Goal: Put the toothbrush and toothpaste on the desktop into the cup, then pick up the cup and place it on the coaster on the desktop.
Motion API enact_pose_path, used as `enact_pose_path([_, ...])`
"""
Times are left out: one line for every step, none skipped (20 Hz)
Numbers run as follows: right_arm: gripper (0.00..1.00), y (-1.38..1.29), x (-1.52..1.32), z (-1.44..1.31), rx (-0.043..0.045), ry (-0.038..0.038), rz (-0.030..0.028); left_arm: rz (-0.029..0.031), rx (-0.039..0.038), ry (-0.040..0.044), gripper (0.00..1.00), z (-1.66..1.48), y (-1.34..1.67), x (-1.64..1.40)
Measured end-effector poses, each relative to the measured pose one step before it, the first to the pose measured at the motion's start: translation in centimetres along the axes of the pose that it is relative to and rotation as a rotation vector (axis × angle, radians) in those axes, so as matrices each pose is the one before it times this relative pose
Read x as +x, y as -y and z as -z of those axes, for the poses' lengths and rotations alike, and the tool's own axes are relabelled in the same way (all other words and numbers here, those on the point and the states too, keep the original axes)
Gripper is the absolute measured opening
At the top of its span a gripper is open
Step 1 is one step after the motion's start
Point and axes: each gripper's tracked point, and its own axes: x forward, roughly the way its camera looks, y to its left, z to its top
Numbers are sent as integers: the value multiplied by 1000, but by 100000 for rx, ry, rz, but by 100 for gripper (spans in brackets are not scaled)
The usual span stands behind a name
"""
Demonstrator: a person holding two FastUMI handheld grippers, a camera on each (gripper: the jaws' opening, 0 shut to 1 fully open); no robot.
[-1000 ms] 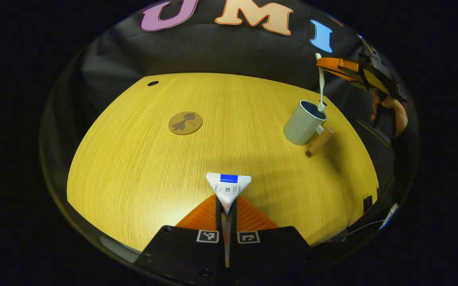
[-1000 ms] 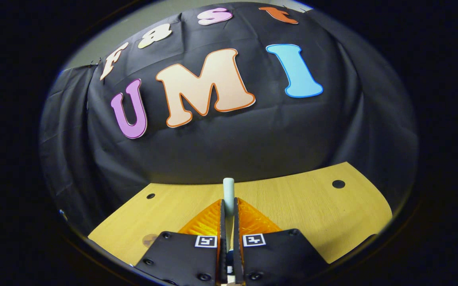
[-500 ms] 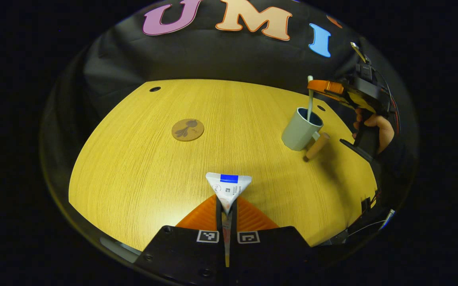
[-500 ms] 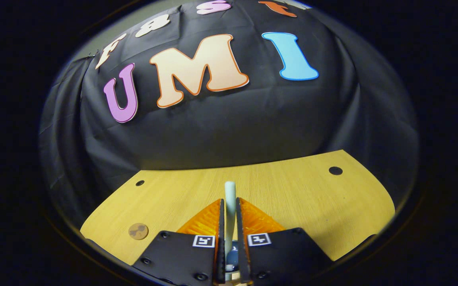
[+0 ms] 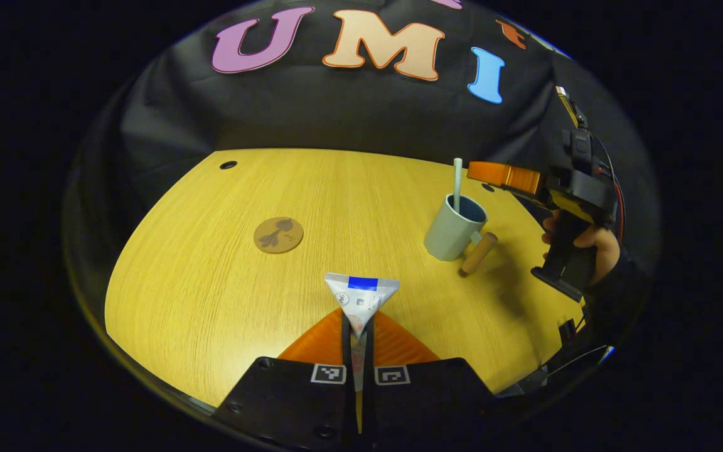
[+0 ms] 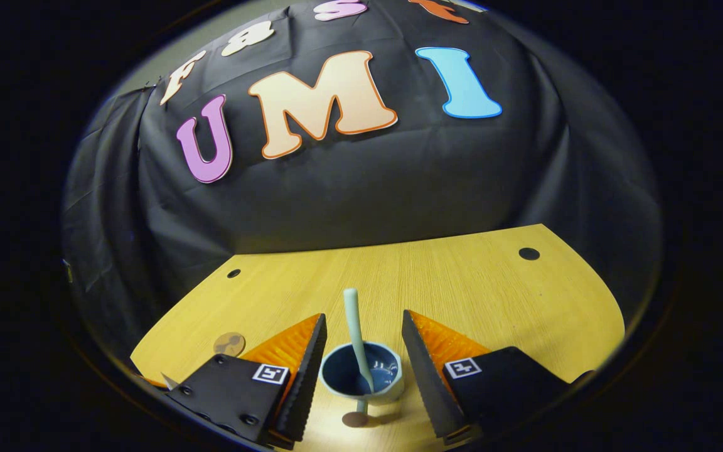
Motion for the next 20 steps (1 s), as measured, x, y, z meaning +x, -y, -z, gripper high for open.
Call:
enact_pose_path([76,155,-536,263,266,-367,19,957,248,1007,2,-424,325,130])
enact_pose_path([75,252,-416,369,-46,-657,173,763,587,1445,2,-496,244,163])
enact_pose_path([69,224,-518,269,-74,-624,260,345,707,1107,2,-360,207,92])
enact_pose_path([70,20,-294,235,-18,-635,-361,301,889,684,2,-358,96,142])
enact_pose_path([75,156,-409,222,-53,-244,40,742,564,1575,2,-580,140,108])
enact_pose_path([83,35,-575,62,-66,-150,-96,609,431,730,2,-473,265,194])
enact_pose_path([83,210,-490,193,-122,-301,150,1052,646,1284,2,-641,267,191])
enact_pose_path([77,100,-438,408,283,-787,-366,734,734,1222,2,-593,191,400])
enact_pose_path([87,23,-469,294,441,-967,-287,420,1038,667,2,-598,181,290])
enact_pose_path([100,27,-120,465,207,-420,-18,889,653,1040,2,-579,362,45])
enact_pose_path([100,203,-320,356,-317,-472,885,644,739,705,2,-700,217,292])
enact_pose_path([99,83,-218,397,33,-785,157,954,535,841,2,-631,297,140])
enact_pose_path([99,85,-294,322,132,-461,26,908,416,1409,2,-661,268,262])
enact_pose_path([99,95,-299,412,-391,-458,225,868,584,1010,2,-784,358,320])
enact_pose_path([99,143,-329,329,-604,-364,312,881,372,1301,2,-686,361,288])
enact_pose_path([99,118,-340,381,-518,-478,115,986,663,1122,2,-794,310,298])
enact_pose_path([99,175,-336,411,-342,-558,254,1172,501,1673,2,-813,422,417])
enact_pose_path([99,105,-336,503,-122,-763,195,821,743,940,2,-702,272,365])
enact_pose_path([99,171,-413,386,23,-618,259,1173,724,1822,2,-860,403,405])
enact_pose_path([99,122,-305,225,85,-427,370,1096,444,950,2,-664,379,449])
